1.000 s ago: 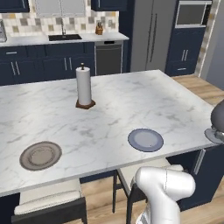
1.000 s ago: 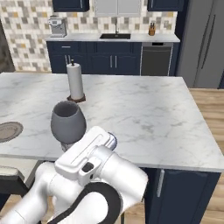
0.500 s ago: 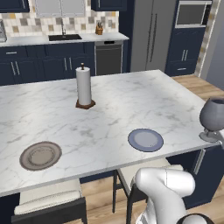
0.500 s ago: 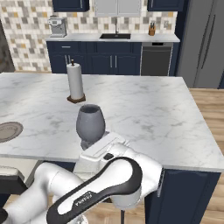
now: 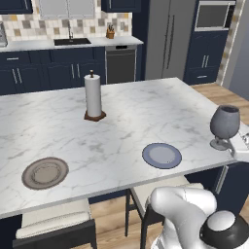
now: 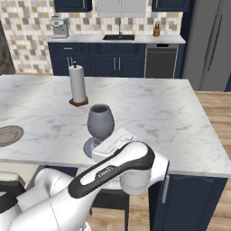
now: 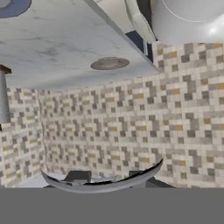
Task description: Retrieve the wine glasses from the counter and place one next to each plate.
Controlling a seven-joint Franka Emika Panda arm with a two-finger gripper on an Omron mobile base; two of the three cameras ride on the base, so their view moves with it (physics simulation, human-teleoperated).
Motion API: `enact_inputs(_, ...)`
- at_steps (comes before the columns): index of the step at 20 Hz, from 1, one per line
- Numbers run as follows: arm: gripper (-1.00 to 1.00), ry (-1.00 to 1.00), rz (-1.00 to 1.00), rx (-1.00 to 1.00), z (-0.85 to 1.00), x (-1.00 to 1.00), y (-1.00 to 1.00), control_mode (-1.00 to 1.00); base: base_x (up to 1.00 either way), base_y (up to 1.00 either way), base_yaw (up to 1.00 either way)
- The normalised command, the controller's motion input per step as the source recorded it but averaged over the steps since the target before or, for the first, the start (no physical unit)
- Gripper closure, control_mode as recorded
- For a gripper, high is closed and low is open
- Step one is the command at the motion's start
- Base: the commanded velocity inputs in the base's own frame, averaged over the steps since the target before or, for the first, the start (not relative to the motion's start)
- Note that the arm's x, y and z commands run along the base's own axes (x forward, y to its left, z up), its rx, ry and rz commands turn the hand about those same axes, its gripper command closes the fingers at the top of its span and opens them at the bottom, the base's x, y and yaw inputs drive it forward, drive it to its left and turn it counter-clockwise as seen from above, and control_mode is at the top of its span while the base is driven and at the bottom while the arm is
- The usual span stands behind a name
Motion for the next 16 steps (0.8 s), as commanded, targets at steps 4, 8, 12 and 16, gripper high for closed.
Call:
enact_inputs(4,1.0,-0.05,0.01,-0.01,-0.25,0.4,-0.18,-1.0,0.0,0.0,0.0)
enact_inputs(8,1.0,-0.01,0.0,-0.01,-0.32,0.4,-0.21,-1.0,0.0,0.0,0.0)
enact_inputs(12,1.0,0.0,0.0,-0.02,-0.33,0.46,-0.03,-1.0,0.0,0.0,0.0)
enact_inputs(16,1.0,0.0,0.0,-0.04,-0.33,0.41,0.0,-1.0,0.0,0.0,0.0)
